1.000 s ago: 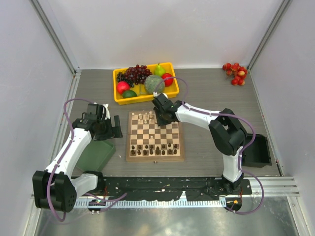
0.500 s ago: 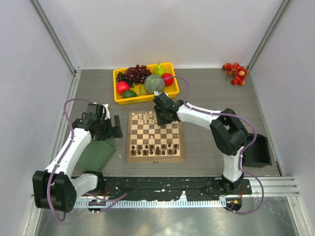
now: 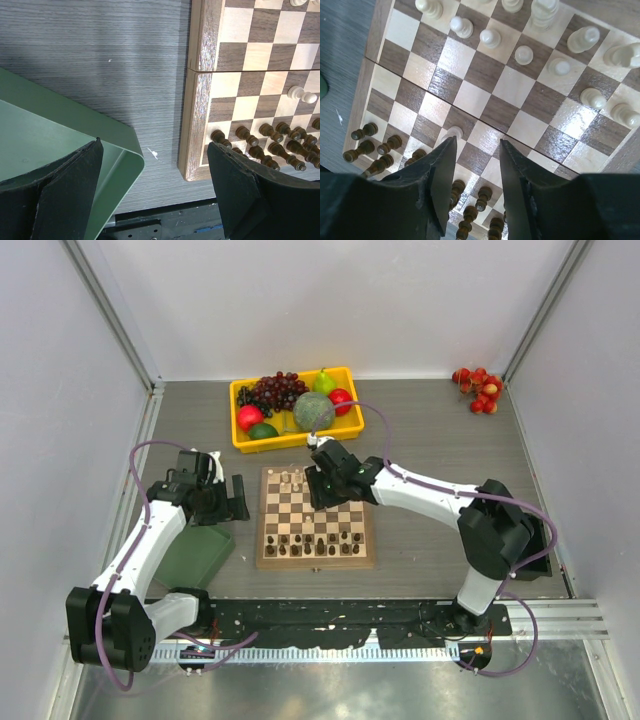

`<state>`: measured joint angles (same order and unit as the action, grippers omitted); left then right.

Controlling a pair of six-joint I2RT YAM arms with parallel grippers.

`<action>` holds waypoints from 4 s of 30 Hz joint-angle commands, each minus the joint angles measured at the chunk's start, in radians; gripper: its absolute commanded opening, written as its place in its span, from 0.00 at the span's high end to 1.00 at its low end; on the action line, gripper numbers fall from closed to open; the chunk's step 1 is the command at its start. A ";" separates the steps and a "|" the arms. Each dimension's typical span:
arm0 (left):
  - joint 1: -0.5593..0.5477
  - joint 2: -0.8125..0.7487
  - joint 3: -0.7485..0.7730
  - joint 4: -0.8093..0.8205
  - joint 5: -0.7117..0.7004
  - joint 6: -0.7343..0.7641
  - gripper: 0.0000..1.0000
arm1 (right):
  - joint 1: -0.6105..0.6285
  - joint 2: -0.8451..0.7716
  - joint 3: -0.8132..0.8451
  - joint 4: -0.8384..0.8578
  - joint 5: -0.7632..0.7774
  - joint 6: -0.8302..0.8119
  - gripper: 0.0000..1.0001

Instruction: Set up the chess pieces on the board

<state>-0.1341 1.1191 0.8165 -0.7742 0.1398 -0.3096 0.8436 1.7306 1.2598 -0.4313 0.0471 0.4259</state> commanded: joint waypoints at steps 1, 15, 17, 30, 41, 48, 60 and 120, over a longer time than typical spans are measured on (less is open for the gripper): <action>0.005 -0.005 0.015 0.029 0.017 0.004 0.08 | 0.021 -0.039 -0.017 0.012 -0.019 0.017 0.53; 0.004 -0.016 0.013 0.027 0.011 0.004 0.08 | 0.107 0.060 0.058 -0.010 -0.012 0.030 0.51; 0.005 -0.016 0.012 0.027 0.012 0.004 0.08 | 0.109 0.075 0.065 -0.018 -0.004 0.025 0.53; 0.005 -0.022 0.012 0.026 0.012 0.004 0.08 | 0.109 0.126 0.116 -0.032 0.019 0.016 0.70; 0.005 -0.018 0.015 0.026 0.014 0.004 0.08 | 0.110 0.126 0.112 -0.047 0.022 0.013 0.76; 0.004 -0.018 0.015 0.024 0.009 0.006 0.08 | 0.109 0.124 0.171 -0.047 0.025 -0.004 0.84; 0.005 -0.030 0.013 0.029 0.014 0.004 0.08 | 0.107 0.273 0.435 -0.060 0.030 -0.044 0.82; 0.004 -0.035 0.013 0.038 0.012 0.004 0.08 | 0.077 0.249 0.571 -0.026 0.000 -0.122 0.47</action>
<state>-0.1341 1.0966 0.8165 -0.7734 0.1425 -0.3096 0.9192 2.1929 1.8820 -0.5385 0.0254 0.3340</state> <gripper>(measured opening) 0.922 0.514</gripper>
